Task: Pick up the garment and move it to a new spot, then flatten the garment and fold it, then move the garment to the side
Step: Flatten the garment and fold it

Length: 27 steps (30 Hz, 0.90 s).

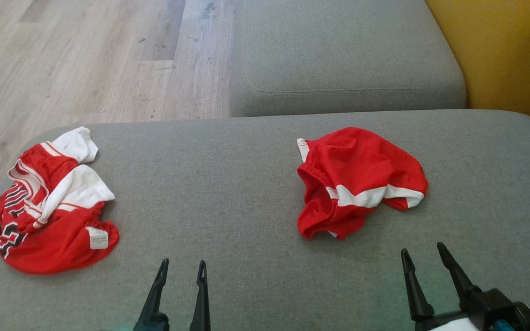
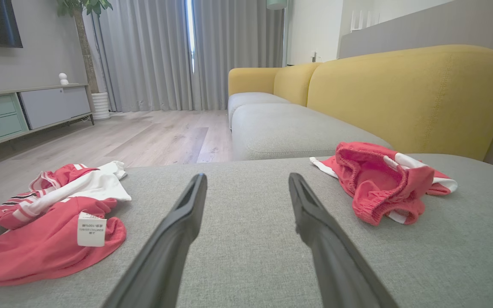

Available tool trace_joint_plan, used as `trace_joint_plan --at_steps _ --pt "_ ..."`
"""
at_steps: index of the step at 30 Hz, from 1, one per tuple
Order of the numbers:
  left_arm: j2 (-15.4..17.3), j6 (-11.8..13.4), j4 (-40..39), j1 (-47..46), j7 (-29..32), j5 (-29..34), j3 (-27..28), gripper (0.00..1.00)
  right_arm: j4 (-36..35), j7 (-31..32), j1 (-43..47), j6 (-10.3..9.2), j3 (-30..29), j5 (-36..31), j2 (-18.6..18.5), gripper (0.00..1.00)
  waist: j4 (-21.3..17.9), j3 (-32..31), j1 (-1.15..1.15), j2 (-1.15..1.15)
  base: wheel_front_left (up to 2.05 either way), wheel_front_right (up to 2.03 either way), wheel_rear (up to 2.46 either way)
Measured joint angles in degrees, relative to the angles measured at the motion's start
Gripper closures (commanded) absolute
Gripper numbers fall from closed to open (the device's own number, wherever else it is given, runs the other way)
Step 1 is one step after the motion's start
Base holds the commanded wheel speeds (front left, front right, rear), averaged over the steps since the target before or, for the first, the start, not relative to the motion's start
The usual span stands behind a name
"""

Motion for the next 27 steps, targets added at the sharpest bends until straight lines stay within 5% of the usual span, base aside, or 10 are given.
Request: trace_joint_plan --at_steps 14,19,27 --pt "-0.1 -2.0 4.6 -7.3 0.0 -7.3 -5.8 0.00 -0.6 0.0 -0.6 0.00 2.0 -1.0 0.0 0.00 -2.6 3.0 0.00 0.00 0.00 0.00 0.00" --pt "-0.3 -3.6 8.9 -14.7 0.7 -22.9 -11.3 0.00 -0.7 0.0 -2.7 0.00 4.1 -1.0 -0.3 0.00 -4.9 4.8 0.00 0.00 0.00 0.00 0.00" --pt "-0.5 -4.5 13.5 -28.8 10.1 -46.2 -22.5 0.00 -1.1 0.0 -4.3 0.00 6.2 0.0 -1.2 0.00 -7.9 8.5 0.01 0.00 0.00 0.00 0.00"
